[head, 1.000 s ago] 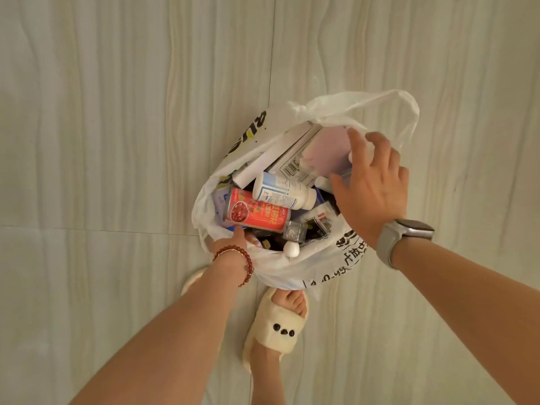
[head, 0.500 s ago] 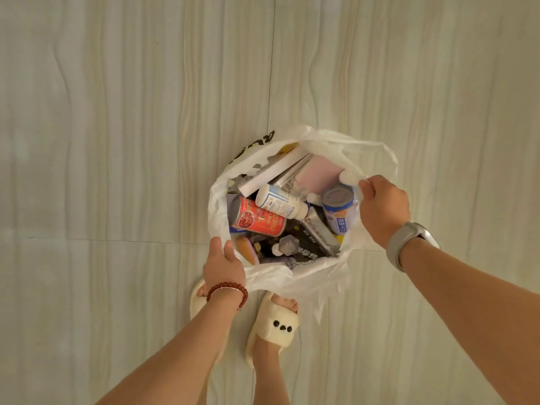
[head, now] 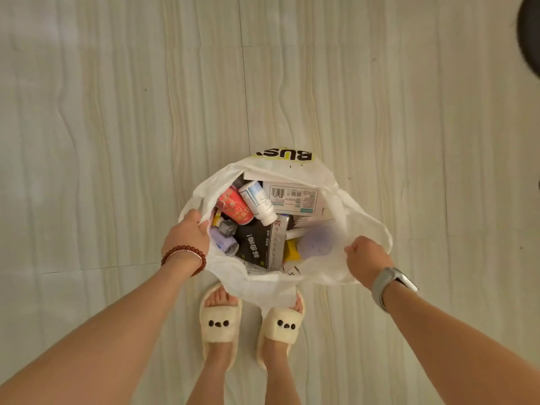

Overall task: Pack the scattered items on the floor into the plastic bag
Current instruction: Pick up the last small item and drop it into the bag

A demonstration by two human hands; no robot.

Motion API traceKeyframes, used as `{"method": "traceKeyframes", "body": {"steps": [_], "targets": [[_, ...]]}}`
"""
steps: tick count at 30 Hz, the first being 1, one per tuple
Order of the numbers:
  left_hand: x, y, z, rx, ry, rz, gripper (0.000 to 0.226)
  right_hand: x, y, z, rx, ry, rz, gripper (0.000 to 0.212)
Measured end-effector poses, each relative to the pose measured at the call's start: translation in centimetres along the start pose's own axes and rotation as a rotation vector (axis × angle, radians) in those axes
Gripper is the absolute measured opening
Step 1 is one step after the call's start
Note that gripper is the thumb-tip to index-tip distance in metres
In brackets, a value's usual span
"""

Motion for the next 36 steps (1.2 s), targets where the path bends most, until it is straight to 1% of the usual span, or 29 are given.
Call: {"method": "traceKeyframes", "body": {"steps": [1,3,5,6,7,8,10,11,12,13,14,15,16,17,18,19,20,22,23,24,25,28,29,30,31,32,33,34,36], "targets": [[0.2,0.1,-0.2,0.042,0.028,0.007,0.02,0.0,0.3,0.5,-0.119,-0.036,0.018,0.021],[0.3,0.3,-0.7,0.077,0.111,-0.029,0.019,0.0,0.5,1.3,-0.321,-0.14,-0.034,0.02],[0.3,0.2,-1.0,-0.004,0.203,-0.067,0.014,-0.2,0.7,2.0,-0.416,-0.249,-0.102,0.022],[0.4,0.1,-1.0,-0.07,0.207,-0.068,0.022,0.0,0.9,2.0,-0.387,-0.292,-0.103,0.022],[0.6,-0.1,-0.9,-0.138,0.174,-0.066,0.031,0.1,1.0,2.0,-0.249,-0.303,-0.089,0.017],[0.8,-0.4,-0.7,-0.205,0.125,-0.073,0.036,0.3,0.8,1.9,-0.061,-0.275,-0.068,0.01],[0.7,-1.1,-0.5,-0.296,0.083,-0.126,0.036,0.2,0.6,1.5,0.243,-0.189,-0.056,0.011],[0.2,-1.5,-0.8,-0.298,0.098,-0.145,0.03,-0.1,0.4,1.3,0.282,-0.169,-0.079,0.009],[-0.3,-1.8,-1.0,-0.265,0.132,-0.147,0.021,-0.4,0.3,1.2,0.267,-0.161,-0.09,0.007],[-0.9,-2.0,-1.2,-0.201,0.163,-0.135,0.012,-1.1,0.0,1.1,0.207,-0.166,-0.094,0.012],[-1.5,-2.3,-1.3,-0.103,0.172,-0.115,0.018,-1.9,-0.4,1.2,0.094,-0.189,-0.1,0.02],[-2.1,-2.7,-1.4,0.034,0.197,-0.113,0.03,-2.9,-0.8,1.4,-0.059,-0.236,-0.113,0.027],[-2.9,-3.1,-1.5,0.213,0.266,-0.135,0.039,-3.5,-1.1,1.4,-0.229,-0.292,-0.133,0.027],[-3.6,-3.4,-1.7,0.395,0.351,-0.128,0.043,-4.2,-1.7,1.8,-0.404,-0.358,-0.162,0.021],[-4.4,-3.7,-2.2,0.567,0.438,-0.124,0.042,-4.9,-2.0,2.0,-0.559,-0.43,-0.177,0.013],[-5.0,-4.3,-2.6,0.703,0.511,-0.157,0.039,-6.0,-2.8,2.6,-0.663,-0.501,-0.19,0.011],[-5.7,-5.1,-3.3,0.798,0.597,-0.177,0.037,-6.8,-3.3,2.9,-0.767,-0.549,-0.168,0.015],[-6.8,-6.7,-4.5,0.927,0.715,-0.132,0.033,-8.2,-5.0,4.0,-0.884,-0.637,-0.181,0.03],[-7.4,-7.8,-5.3,0.977,0.758,-0.092,0.029,-9.1,-6.0,4.7,-0.917,-0.659,-0.2,0.03],[-8.0,-8.6,-5.6,1.013,0.794,-0.08,0.025,-10.1,-6.9,5.1,-0.948,-0.682,-0.175,0.022],[-8.4,-9.5,-5.8,1.01,0.83,-0.105,0.026,-11.1,-7.8,5.9,-0.96,-0.723,-0.172,0.01],[-9.8,-12.0,-5.4,0.904,0.822,-0.056,0.036,-13.4,-9.2,6.2,-0.938,-0.72,-0.127,0.018],[-10.5,-12.3,-5.1,0.878,0.805,-0.086,0.035,-14.3,-9.2,5.8,-0.911,-0.714,-0.134,0.015],[-11.7,-12.4,-4.8,0.865,0.808,-0.109,0.034,-15.2,-8.7,5.0,-0.91,-0.689,-0.106,0.006],[-12.8,-12.3,-4.0,0.874,0.808,-0.111,0.034,-15.9,-8.3,4.2,-0.897,-0.677,-0.113,0.011],[-13.9,-12.1,-3.1,0.879,0.799,-0.096,0.035,-16.2,-7.3,2.8,-0.863,-0.68,-0.099,0.027],[-14.5,-11.8,-2.3,0.866,0.772,-0.081,0.036,-16.3,-6.7,1.8,-0.842,-0.68,-0.103,0.037],[-14.7,-11.3,-1.6,0.838,0.749,-0.054,0.037,-16.2,-6.8,1.3,-0.783,-0.655,-0.152,0.038],[-14.1,-10.2,-1.4,0.784,0.737,-0.062,0.037,-16.0,-7.1,1.1,-0.729,-0.562,-0.105,0.021]]}}
Point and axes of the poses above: each hand's wrist, its own x-axis towards the middle knuckle, its own y-axis out of the palm, z = x × y, the point moved 4 cm from there along x, towards the middle knuckle, and after that the axes turned 4 degrees about x, right-handed, at the moved point
